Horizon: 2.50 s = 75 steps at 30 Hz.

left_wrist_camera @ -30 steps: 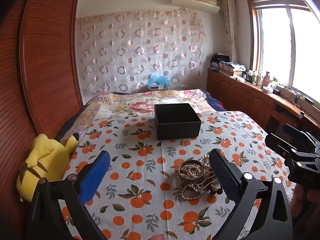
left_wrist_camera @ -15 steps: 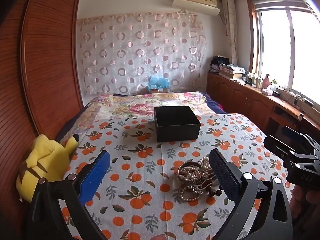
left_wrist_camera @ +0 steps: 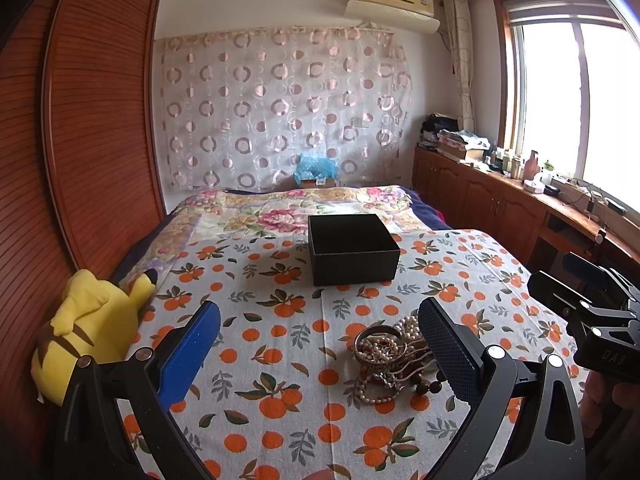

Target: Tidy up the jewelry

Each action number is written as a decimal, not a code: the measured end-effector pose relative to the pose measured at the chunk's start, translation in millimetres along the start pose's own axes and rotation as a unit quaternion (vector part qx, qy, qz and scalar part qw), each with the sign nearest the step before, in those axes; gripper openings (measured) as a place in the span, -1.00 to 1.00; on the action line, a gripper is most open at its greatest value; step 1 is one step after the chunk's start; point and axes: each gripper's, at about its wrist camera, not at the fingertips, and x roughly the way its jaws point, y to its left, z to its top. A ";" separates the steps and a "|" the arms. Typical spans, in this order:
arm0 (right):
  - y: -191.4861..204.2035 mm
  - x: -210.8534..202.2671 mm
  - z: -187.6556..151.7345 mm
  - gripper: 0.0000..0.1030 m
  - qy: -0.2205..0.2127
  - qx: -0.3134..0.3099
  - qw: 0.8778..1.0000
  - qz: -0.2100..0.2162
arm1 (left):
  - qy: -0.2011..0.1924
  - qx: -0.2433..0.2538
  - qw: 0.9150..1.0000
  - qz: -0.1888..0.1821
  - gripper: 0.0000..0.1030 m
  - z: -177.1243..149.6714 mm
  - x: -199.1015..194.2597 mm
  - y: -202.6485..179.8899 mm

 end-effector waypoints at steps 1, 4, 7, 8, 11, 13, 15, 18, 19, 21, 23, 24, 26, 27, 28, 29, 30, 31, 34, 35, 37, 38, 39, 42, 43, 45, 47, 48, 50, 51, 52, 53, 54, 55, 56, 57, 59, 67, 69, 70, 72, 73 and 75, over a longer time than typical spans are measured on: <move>1.2 0.0 1.1 0.95 0.000 0.000 1.000 0.000 | 0.000 0.000 1.000 0.000 0.86 1.2 0.1 -0.7; 1.0 -0.2 1.0 0.95 0.000 0.000 1.000 0.000 | -0.001 -0.001 1.000 0.000 0.86 -2.1 1.9 0.5; 0.9 -0.6 0.6 0.95 -0.001 0.000 1.000 0.000 | 0.000 -0.001 1.000 0.000 0.86 -1.1 2.3 -0.3; 0.8 -0.5 0.8 0.95 0.000 0.000 1.000 0.000 | 0.000 -0.001 1.000 0.000 0.86 0.0 2.8 -1.2; 0.6 -0.4 0.3 0.95 -0.001 0.000 1.000 0.000 | -0.002 -0.001 1.000 -0.001 0.86 -2.8 1.5 0.9; 0.3 -0.2 0.1 0.95 0.000 0.000 1.000 0.001 | -0.001 -0.001 1.000 0.000 0.86 -2.1 1.7 0.2; 1.1 -0.2 0.2 0.95 0.002 0.001 1.000 0.000 | -0.002 -0.001 1.000 -0.001 0.86 -2.7 1.4 0.8; 0.8 3.0 -2.2 0.95 0.004 0.002 1.000 0.000 | -0.002 -0.001 1.000 0.000 0.86 -1.2 0.8 0.7; 0.9 3.5 -2.0 0.95 0.005 0.003 1.000 -0.001 | -0.002 -0.002 1.000 0.000 0.86 -1.4 0.8 0.8; 0.9 3.1 -4.6 0.95 0.006 0.003 1.000 0.001 | -0.001 -0.002 1.000 0.000 0.86 -0.5 0.4 0.3; 1.1 3.5 -4.9 0.95 0.006 0.003 1.000 0.001 | 0.000 -0.002 1.000 -0.001 0.86 0.4 0.6 -0.3; 0.9 3.6 -5.5 0.95 0.006 0.003 1.000 0.001 | 0.000 -0.002 1.000 -0.001 0.86 -0.6 0.3 -0.9; 1.0 4.0 -6.3 0.95 0.007 0.003 1.000 0.000 | 0.000 -0.002 1.000 -0.001 0.86 2.0 -3.3 -2.2; 0.7 4.1 -6.2 0.95 0.007 0.003 1.000 0.001 | 0.001 -0.001 1.000 -0.001 0.86 3.4 -4.0 -3.5; 1.0 4.2 -6.3 0.95 0.007 0.003 1.000 0.001 | 0.000 -0.002 1.000 -0.001 0.86 2.7 -3.7 -2.9; 1.0 4.2 -6.4 0.95 0.007 0.003 1.000 0.001 | 0.000 -0.002 1.000 -0.001 0.86 1.6 -3.1 -2.0; 0.7 4.1 -6.3 0.95 0.007 0.003 1.000 0.001 | 0.000 -0.002 1.000 -0.001 0.86 1.7 -3.3 -2.1; 1.1 4.0 -6.5 0.95 0.007 0.003 1.000 0.001 | 0.000 -0.002 1.000 -0.001 0.86 2.4 -3.7 -2.8; 0.6 4.5 -6.3 0.95 0.007 0.004 1.000 0.001 | 0.000 -0.002 1.000 -0.001 0.86 1.6 -3.2 -2.0; 0.6 4.2 -6.4 0.95 0.007 0.005 1.000 0.001 | 0.000 -0.002 1.000 -0.001 0.86 1.5 -3.1 -1.8; 1.3 4.0 -6.6 0.95 0.007 0.003 1.000 0.000 | -0.001 -0.002 1.000 -0.001 0.86 2.4 -3.6 -2.6; 0.7 4.8 -7.2 0.95 0.007 0.003 1.000 0.001 | 0.000 -0.003 1.000 -0.001 0.86 1.7 -3.0 -1.8; 0.2 4.7 -6.9 0.95 0.007 0.003 1.000 0.000 | 0.000 -0.003 1.000 -0.001 0.86 2.2 -3.2 -2.2; 0.2 4.6 -6.7 0.95 0.007 0.003 1.000 0.001 | 0.000 -0.002 1.000 -0.002 0.86 -1.1 -2.9 -5.1; 0.6 4.8 -7.0 0.95 0.006 0.003 1.000 0.001 | 0.000 -0.003 1.000 -0.002 0.86 -1.6 -2.1 -3.4; 0.1 5.0 -6.8 0.95 0.007 0.004 1.000 0.001 | 0.000 -0.003 1.000 -0.002 0.86 -1.5 -2.1 -3.5; 0.2 4.9 -6.9 0.95 0.007 0.004 1.000 0.000 | 0.001 -0.003 1.000 -0.002 0.86 -1.0 -2.3 -4.5; 0.1 4.6 -6.9 0.95 0.007 0.004 1.000 0.001 | 0.002 -0.003 1.000 -0.002 0.86 -3.6 -1.4 -4.8; 0.7 7.0 -7.3 0.95 0.009 0.004 1.000 0.000 | 0.004 -0.003 1.000 -0.004 0.86 -12.4 2.4 -6.1; 0.9 7.5 -7.7 0.95 0.010 0.005 1.000 0.000 | 0.006 -0.003 1.000 -0.004 0.86 -14.4 3.6 -6.4; 0.6 7.6 -7.7 0.95 0.011 0.005 1.000 0.000 | 0.008 -0.003 1.000 -0.004 0.86 -15.9 4.6 -7.0; 0.5 7.8 -8.0 0.95 0.011 0.005 1.000 0.000 | 0.010 -0.003 1.000 -0.005 0.86 -17.6 7.9 -5.8; 0.0 7.8 -8.5 0.95 0.012 0.005 1.000 0.000 | 0.012 -0.003 1.000 -0.005 0.86 -19.4 8.9 -6.5; -0.9 8.4 -8.9 0.95 0.013 0.006 1.000 0.000 | 0.015 -0.004 1.000 -0.006 0.86 -19.8 11.0 -5.1; -1.4 10.5 -9.3 0.95 0.014 0.006 1.000 0.000 | 0.017 -0.004 1.000 -0.007 0.86 -20.0 12.4 -4.3; -1.9 11.5 -9.9 0.95 0.014 0.006 1.000 0.000 | 0.021 -0.004 1.000 -0.008 0.86 -21.2 14.2 -4.3; -3.4 14.2 -11.6 0.95 0.017 0.006 1.000 0.000 | 0.028 -0.004 1.000 -0.011 0.86 -21.5 18.9 -2.1; -10.8 29.4 -23.9 0.95 0.037 -0.006 0.999 0.000 | 0.073 0.007 0.997 -0.026 0.86 -27.2 46.4 0.9; -11.4 35.3 -27.5 0.95 0.046 -0.012 0.999 -0.001 | 0.082 0.015 0.996 -0.031 0.86 -29.4 53.4 -0.3; -12.0 37.5 -28.9 0.94 0.049 -0.014 0.999 -0.001 | 0.087 0.020 0.996 -0.033 0.86 -30.5 57.0 -1.0; -13.1 42.1 -33.0 0.93 0.056 -0.019 0.998 -0.001 | 0.095 0.026 0.994 -0.037 0.86 -32.3 64.2 -2.1; -14.2 44.5 -35.0 0.90 0.060 -0.020 0.998 0.000 | 0.098 0.027 0.994 -0.041 0.86 -33.0 67.4 -2.6; -15.5 46.4 -38.8 0.84 0.067 -0.022 0.998 0.003 | 0.109 0.025 0.992 -0.055 0.86 -34.2 76.0 -1.9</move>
